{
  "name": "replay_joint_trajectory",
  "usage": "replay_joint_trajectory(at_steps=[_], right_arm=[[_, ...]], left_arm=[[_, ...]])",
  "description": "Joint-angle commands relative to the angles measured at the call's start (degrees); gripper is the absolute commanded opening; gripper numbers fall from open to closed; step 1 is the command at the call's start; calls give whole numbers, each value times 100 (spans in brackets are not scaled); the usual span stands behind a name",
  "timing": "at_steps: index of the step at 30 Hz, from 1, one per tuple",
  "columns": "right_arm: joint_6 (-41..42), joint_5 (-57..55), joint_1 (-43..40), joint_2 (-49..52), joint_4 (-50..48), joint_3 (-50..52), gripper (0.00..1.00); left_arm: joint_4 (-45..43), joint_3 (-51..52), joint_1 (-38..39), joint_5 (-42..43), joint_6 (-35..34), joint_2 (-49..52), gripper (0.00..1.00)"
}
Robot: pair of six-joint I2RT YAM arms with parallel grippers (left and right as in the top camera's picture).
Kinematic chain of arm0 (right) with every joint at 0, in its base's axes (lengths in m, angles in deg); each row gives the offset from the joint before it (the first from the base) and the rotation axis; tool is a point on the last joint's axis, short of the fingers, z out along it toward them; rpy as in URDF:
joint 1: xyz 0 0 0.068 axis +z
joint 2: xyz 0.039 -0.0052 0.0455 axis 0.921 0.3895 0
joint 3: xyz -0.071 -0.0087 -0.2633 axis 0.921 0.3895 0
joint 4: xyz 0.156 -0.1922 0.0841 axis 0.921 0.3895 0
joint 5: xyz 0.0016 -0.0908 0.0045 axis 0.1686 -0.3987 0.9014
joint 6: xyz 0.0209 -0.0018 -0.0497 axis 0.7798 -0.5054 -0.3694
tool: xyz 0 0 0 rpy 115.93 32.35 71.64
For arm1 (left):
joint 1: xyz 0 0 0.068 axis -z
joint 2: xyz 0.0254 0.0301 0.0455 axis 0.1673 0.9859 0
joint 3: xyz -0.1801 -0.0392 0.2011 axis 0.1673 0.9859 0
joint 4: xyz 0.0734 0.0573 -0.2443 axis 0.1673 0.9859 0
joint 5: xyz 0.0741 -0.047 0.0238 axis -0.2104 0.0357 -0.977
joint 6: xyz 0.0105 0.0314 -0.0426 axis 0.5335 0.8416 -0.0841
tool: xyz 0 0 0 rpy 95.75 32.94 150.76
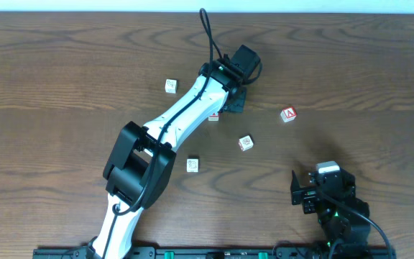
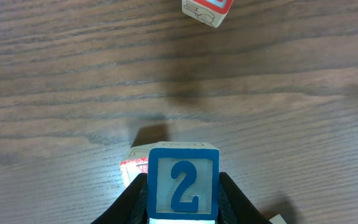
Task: Spell out Ai2
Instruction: 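Carry the 2 block right and set it beside the I block, then open the left gripper to release the 2 block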
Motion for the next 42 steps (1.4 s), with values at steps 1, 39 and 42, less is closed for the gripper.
replay_joint_trajectory(at_steps=[1,39,42], right_arm=[[-63,39,-83,-35,-11,15,99],[-66,39,-83,-35,-11,15,99],[-63,39,-83,-35,-11,15,99]], left_arm=[[-98,-4,-15,168,-79,-118,6],[-525,549,35,358,-914,-46,14],[-557,555,35,358,-916,-46,18]])
